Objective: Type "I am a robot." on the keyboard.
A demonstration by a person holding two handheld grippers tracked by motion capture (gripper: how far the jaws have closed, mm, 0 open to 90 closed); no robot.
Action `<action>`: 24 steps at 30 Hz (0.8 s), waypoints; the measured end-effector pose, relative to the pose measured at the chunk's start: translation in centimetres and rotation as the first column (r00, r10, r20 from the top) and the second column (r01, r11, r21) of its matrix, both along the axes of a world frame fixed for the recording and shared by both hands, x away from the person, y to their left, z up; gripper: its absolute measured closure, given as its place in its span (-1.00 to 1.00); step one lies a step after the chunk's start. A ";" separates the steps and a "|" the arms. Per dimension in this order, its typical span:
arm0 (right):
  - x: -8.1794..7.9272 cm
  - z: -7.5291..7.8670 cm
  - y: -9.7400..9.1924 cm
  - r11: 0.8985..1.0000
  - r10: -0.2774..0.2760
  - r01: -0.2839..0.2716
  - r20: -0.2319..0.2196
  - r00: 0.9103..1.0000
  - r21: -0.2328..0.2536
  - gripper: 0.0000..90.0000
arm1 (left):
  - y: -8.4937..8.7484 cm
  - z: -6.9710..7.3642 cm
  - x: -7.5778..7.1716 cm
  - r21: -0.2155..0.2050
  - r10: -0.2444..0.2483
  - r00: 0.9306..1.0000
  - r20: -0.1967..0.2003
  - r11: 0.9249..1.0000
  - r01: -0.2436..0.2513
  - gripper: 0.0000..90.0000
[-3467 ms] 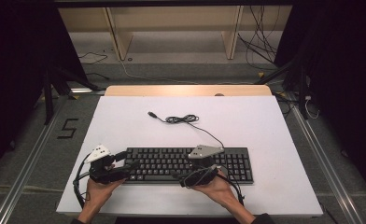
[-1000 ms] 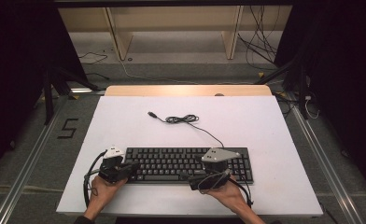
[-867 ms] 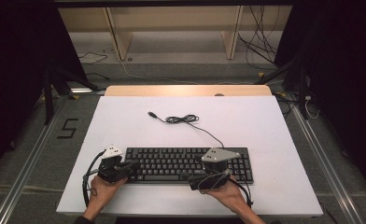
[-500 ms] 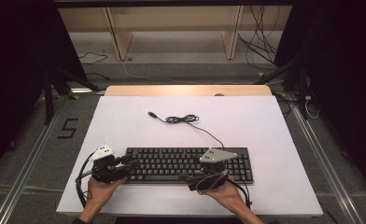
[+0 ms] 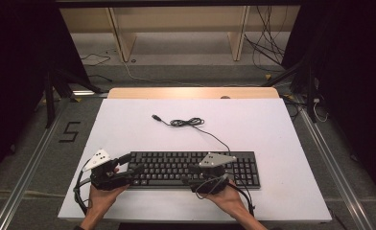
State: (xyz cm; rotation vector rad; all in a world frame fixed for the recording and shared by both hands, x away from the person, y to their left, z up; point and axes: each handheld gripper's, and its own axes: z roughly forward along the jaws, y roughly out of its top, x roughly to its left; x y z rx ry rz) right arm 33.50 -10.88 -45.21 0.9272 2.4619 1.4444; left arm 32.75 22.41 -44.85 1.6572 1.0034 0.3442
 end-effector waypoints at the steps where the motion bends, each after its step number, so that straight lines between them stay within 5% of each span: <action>1: 0.1 -0.1 0.2 1.000 0.001 -0.001 -0.003 1.000 0.000 0.17 | 0.0 0.0 0.0 0.000 -0.001 1.000 0.005 1.000 0.001 -0.36; 16: 0.6 -1.1 2.3 0.998 0.041 -0.042 -0.015 0.999 -0.051 0.89 | -0.1 0.2 -0.4 -0.012 -0.004 0.999 0.035 1.000 0.004 -0.38; 24: 0.9 -1.9 3.4 0.994 0.051 -0.053 -0.027 0.998 -0.097 1.00 | -0.1 0.2 -0.4 -0.011 -0.001 0.999 0.035 1.000 0.001 -0.40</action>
